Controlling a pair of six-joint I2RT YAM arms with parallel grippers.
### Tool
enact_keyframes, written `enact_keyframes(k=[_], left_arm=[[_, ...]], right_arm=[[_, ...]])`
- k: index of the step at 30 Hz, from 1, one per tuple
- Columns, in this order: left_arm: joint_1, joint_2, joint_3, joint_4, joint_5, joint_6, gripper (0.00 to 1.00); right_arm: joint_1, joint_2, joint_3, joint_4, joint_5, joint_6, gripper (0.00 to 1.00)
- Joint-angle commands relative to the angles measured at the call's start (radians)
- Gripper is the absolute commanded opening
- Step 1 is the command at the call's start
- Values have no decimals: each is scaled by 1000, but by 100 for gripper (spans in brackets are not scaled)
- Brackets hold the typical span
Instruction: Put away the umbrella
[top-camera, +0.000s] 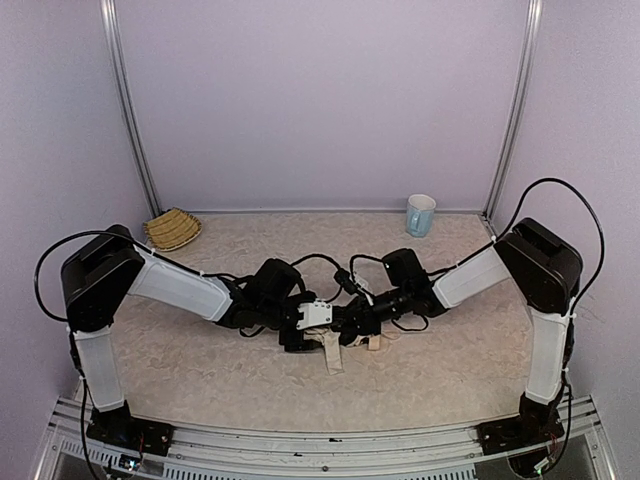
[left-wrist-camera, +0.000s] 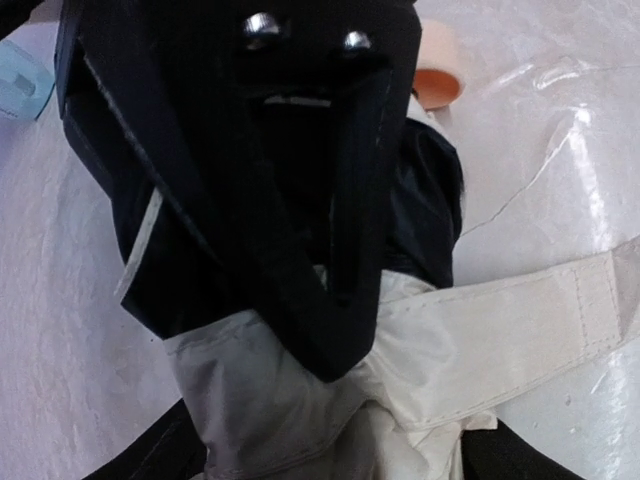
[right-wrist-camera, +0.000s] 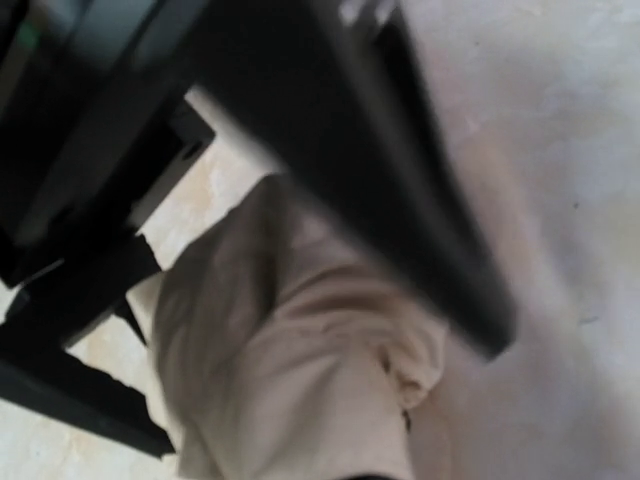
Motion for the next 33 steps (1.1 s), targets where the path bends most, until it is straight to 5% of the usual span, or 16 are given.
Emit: enact_keyframes(k=[1,2,5,12,21,33], left_arm=[[-4,52,-4,-62,55,-25,65],[-3,54,-4,-68,61,-37,53],[5,63,3,-81,84,-69,44],[14,115,56,-143,92,-118,0],[27,154,103,-206,95,-165,0],[41,170,98,-173,30,-222,0]], right_arm=[[-8,49,-10,-155,46,-20,18],[-11,48,-10,-150,47,-16,18],[-15,45,-6,-143,51,-7,18],[-15,33,6,-145,52,0,25],[-27,-36,30,-224,87,-17,54],[-71,-285,-104,-242,118,-14,69]])
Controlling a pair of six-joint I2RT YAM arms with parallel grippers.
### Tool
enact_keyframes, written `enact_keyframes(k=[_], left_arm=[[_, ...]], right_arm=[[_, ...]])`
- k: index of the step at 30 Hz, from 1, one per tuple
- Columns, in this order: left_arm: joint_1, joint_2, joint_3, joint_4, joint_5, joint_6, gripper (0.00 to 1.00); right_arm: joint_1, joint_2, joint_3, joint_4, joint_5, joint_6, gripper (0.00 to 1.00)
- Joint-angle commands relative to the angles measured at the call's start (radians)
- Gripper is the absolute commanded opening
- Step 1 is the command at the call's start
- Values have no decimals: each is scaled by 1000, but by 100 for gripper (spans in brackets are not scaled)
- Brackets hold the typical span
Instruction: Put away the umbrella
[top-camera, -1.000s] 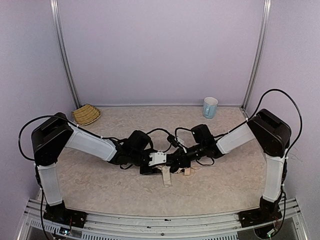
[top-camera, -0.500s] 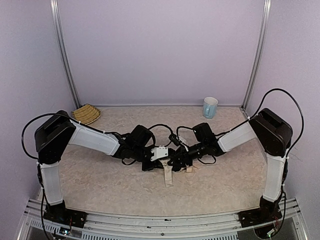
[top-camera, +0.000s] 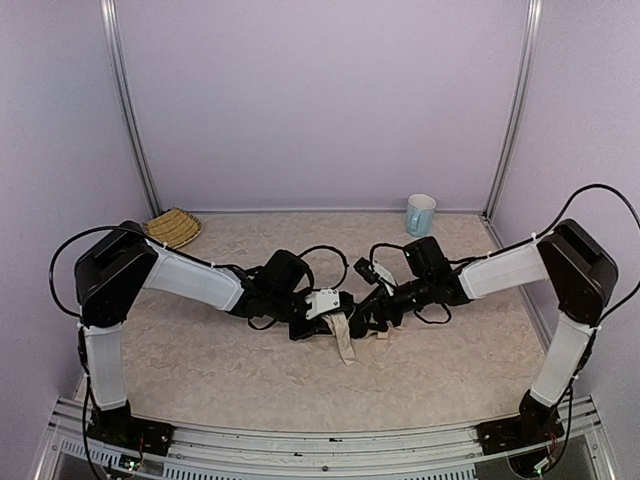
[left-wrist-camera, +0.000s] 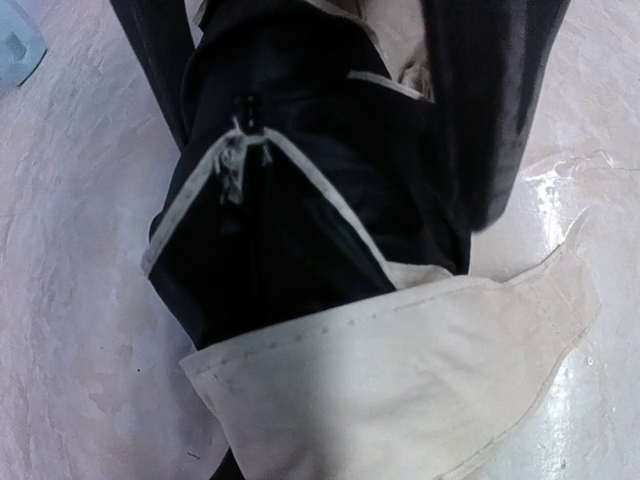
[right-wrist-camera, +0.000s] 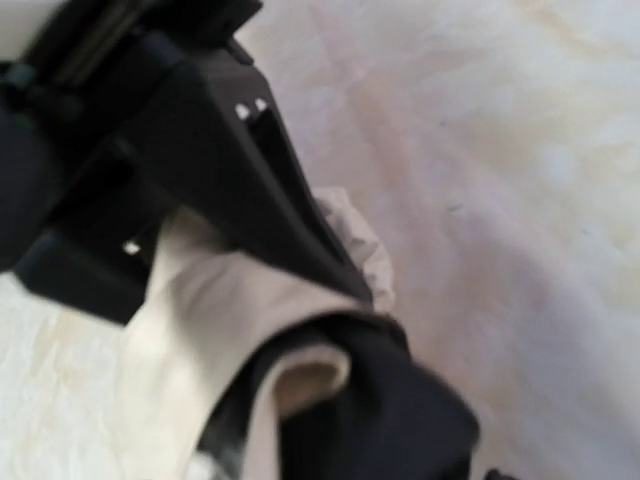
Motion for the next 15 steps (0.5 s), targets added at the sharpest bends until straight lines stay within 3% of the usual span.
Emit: enact_keyframes(k=[1,7,11,15], left_arm=[[11,84,-30,-85,-92,-57,0],[11,93,-25,-73,-117,-75,0],[11,107,-12,-89,-119,-84,0],[10,110,-7,-101,-117,-91,0]], right_arm=[[-9,-110,-67,-15,3,14,69],[-9,-283,-211,5,98,114,66],[7,-486,-362,104,183,301,57],[108,-584,-445,106,313,378,53]])
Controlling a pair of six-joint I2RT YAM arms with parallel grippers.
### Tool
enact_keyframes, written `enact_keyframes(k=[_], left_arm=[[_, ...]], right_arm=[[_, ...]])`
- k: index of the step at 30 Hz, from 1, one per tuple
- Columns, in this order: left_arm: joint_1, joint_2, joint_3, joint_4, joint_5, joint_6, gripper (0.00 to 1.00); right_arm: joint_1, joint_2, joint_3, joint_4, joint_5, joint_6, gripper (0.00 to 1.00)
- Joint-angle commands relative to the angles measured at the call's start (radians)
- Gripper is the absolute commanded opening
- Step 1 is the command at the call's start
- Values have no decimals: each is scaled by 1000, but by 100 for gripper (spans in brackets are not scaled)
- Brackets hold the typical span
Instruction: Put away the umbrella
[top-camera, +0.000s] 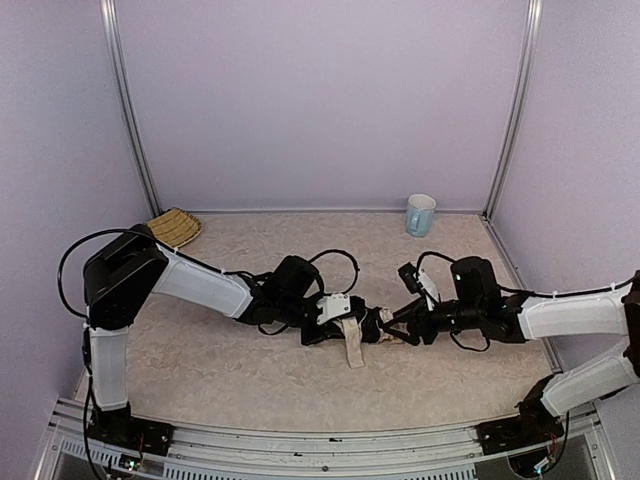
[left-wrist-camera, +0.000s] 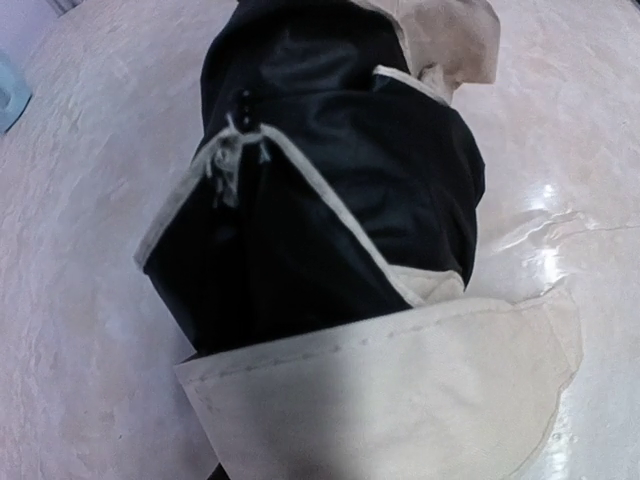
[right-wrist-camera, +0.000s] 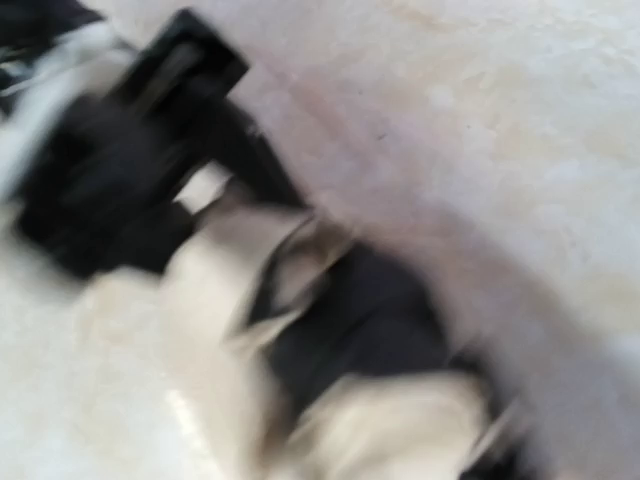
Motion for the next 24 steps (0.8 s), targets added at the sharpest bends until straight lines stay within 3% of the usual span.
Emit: enact_keyframes(k=[1,5,8,11,13,20,24], left_arm=[[62,69,-25,-187,-152,-71,0],[59,78,-19,-204,-158,-75,0],[57,75,-12,-214,-146,-90,0],[62,78,1,-219,-113,-107,0],[62,88,14,-227,-106,-119,0],[62,106,31,-248,-93,-160,0],[61,111,28,-249,-83,-168,0]], right_arm=[[96,-103,-46,-11,141,135,53],[38,-145,-6,-70,188,93,62],[39,-119,19,-101,135,56,58],[63,-68,-98,127,-14,143,57],[84,14,-127,289,-74,196,57],[100,362,39,450,-101,176,53],[103,492,102,447,-102,136,53]])
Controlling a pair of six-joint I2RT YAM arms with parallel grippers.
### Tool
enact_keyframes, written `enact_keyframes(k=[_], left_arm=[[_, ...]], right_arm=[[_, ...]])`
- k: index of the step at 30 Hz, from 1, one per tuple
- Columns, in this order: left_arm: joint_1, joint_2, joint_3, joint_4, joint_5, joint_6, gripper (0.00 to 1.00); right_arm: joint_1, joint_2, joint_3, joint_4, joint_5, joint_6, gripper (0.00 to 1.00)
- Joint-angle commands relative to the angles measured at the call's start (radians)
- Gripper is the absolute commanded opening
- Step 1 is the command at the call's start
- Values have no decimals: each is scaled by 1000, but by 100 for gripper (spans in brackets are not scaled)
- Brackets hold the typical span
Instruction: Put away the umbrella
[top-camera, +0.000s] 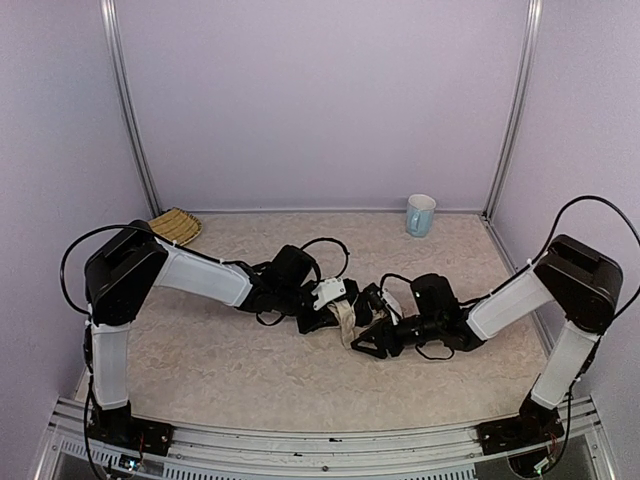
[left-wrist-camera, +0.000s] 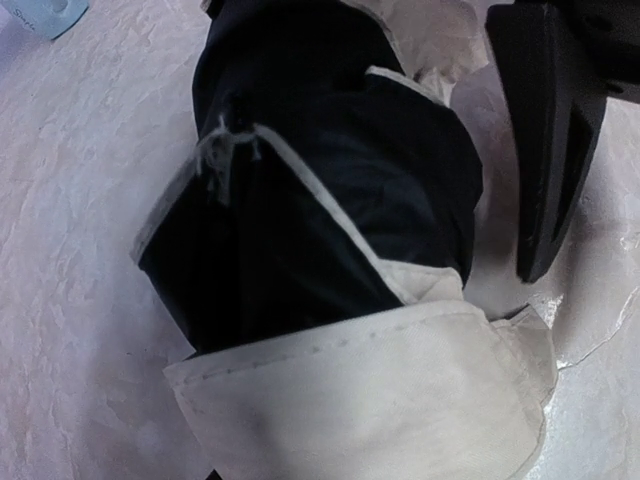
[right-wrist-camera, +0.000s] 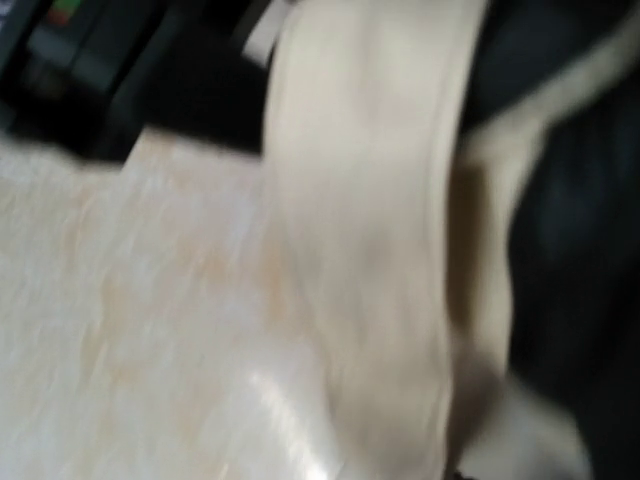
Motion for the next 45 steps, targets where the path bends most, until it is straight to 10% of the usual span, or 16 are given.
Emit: enact_keyframes(k=[1,10,17,29,39,45], left_arm=[[7,95,-36,-167,3,-41,0],[6,104,-27,-192,22,-27,0],[18,109,-4,-232,84,-45,0],[157,62,-102,-251,769,-370,0],[235,172,-61,-126,729,-564,1],[242,190,-39,-172,632,-518,25]], right_arm=[[7,108,66,110,-30,-27,54],[8,224,130,126,-24,-80,53],[3,259,140,205,-107,-36,0],[-9,-50,142,-158,-201,-28,0],[65,85,114,-59,-265,105,0],[31,192,235,-174,-233,32,0]])
